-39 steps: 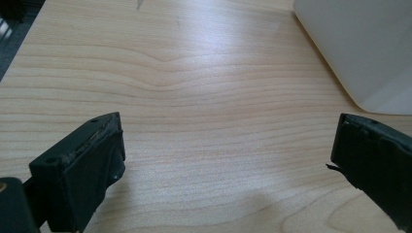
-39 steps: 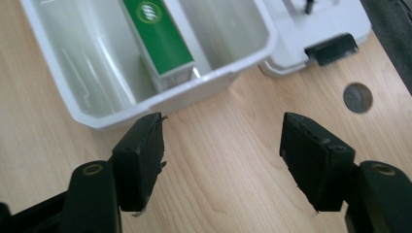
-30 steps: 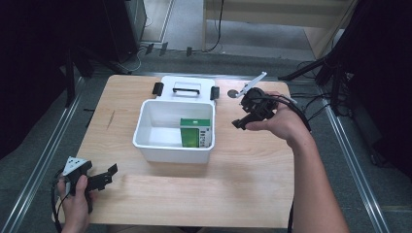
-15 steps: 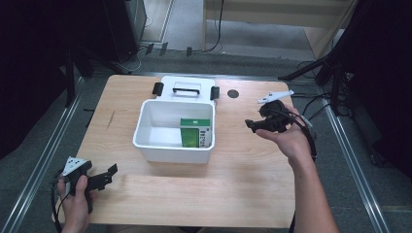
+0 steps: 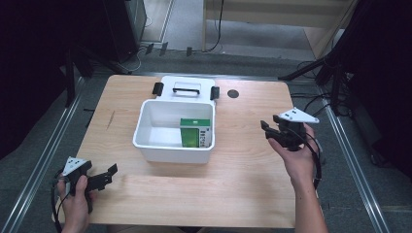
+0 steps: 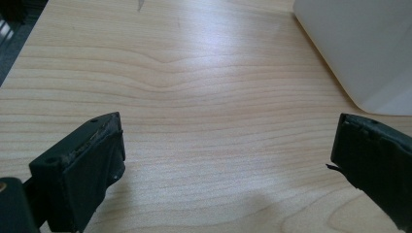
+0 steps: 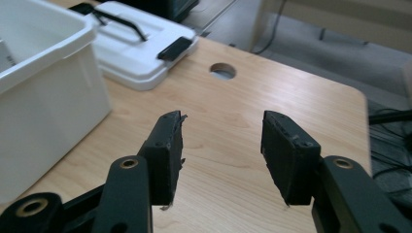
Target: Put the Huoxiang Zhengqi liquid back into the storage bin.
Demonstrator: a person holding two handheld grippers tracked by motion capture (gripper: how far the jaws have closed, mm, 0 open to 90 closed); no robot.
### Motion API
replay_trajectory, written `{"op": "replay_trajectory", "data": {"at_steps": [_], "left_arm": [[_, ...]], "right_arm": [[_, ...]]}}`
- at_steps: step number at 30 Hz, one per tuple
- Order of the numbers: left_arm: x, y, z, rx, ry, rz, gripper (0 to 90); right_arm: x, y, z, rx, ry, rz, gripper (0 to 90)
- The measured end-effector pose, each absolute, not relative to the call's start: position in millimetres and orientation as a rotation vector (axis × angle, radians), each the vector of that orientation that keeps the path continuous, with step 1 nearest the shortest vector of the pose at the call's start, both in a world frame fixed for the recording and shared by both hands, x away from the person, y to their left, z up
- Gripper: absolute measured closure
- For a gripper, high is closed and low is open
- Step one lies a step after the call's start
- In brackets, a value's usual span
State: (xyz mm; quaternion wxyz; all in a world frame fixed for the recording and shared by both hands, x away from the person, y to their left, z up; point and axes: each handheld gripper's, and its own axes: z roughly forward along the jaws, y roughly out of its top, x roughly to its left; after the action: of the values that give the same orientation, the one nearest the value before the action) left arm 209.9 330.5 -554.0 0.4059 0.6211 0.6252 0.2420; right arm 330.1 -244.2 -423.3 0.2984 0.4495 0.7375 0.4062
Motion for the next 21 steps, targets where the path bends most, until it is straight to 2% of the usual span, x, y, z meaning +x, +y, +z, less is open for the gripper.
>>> {"op": "replay_trajectory", "data": {"at_steps": [9, 12, 14, 16, 21], "left_arm": [[210, 330, -554, 1.565, 1.577, 0.612, 0.1], [210, 330, -554, 1.566, 1.577, 0.613, 0.1], [210, 330, -554, 1.564, 1.577, 0.614, 0.1], [210, 330, -554, 1.564, 1.578, 0.614, 0.1], [210, 330, -554, 1.565, 1.577, 0.613, 0.1]], "right_arm": [[305, -271, -450, 1.359, 1.813, 1.135, 16.2], [298, -278, -459, 1.348, 1.803, 1.153, 10.0], [294, -282, -465, 1.357, 1.8, 1.163, 2.6], [291, -286, -470, 1.365, 1.797, 1.176, 0.0], [282, -293, -481, 1.361, 1.79, 1.16, 0.0]]}}
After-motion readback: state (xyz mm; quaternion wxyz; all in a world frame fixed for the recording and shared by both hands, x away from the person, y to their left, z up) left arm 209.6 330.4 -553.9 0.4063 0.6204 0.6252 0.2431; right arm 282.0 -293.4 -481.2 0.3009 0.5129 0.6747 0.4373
